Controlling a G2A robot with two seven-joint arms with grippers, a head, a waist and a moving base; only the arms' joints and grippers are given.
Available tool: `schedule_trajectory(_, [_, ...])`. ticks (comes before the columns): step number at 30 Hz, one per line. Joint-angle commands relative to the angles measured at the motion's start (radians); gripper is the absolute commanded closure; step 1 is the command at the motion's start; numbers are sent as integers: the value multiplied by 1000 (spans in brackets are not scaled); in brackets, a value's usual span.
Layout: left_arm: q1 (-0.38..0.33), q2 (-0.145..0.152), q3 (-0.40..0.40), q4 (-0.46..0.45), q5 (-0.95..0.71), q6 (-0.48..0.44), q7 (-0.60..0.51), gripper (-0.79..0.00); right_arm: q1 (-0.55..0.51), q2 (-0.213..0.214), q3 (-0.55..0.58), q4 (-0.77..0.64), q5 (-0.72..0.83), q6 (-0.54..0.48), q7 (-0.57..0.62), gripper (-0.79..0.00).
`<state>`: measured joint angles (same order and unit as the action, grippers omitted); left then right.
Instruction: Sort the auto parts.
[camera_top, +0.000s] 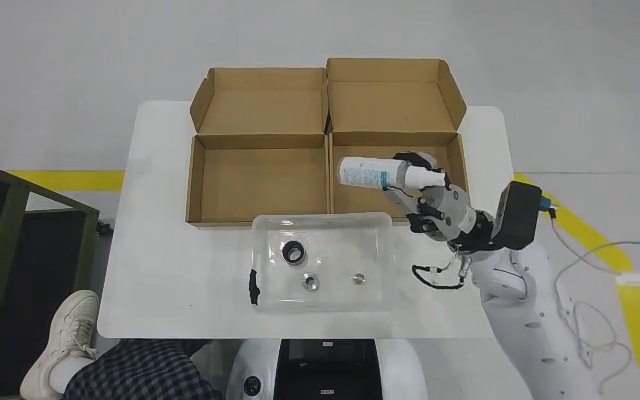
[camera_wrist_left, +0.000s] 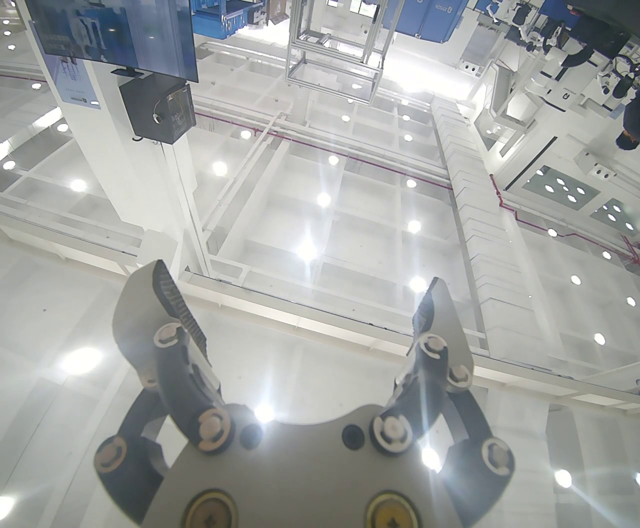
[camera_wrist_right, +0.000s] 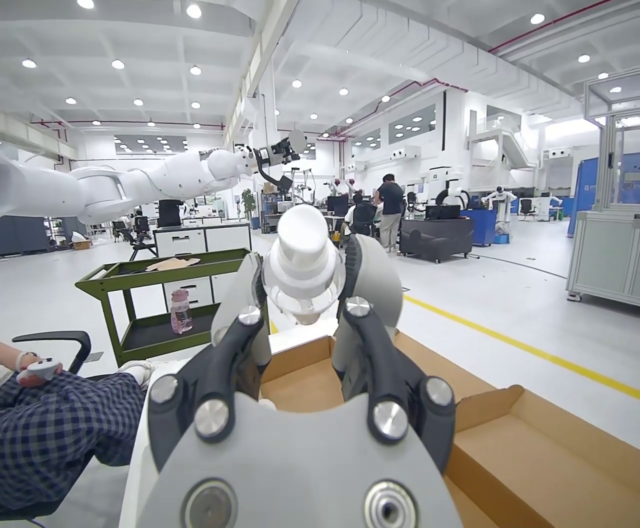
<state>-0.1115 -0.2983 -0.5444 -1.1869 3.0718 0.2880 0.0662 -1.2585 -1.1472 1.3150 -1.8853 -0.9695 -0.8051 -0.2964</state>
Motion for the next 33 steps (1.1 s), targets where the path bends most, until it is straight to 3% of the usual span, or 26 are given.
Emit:
schedule_trajectory(1, [0,0,0,0,0,0,0,-785,-1,-1,-7,9,-9,5,2,0])
schedule_trajectory(8, [0,0,0,0,0,0,0,-785,8,-3,-19,52,-57,40,51,0])
schedule_trajectory(16, [0,0,0,0,0,0,0,-785,52,-3,-43,128,-108,85,199,0])
schedule_trajectory(20, [0,0,0,0,0,0,0,-785,91,-5,-56,174,-149,141,271,0])
schedule_trajectory(33, [0,0,0,0,0,0,0,-785,219,-12,-109,316,-260,190,423,0])
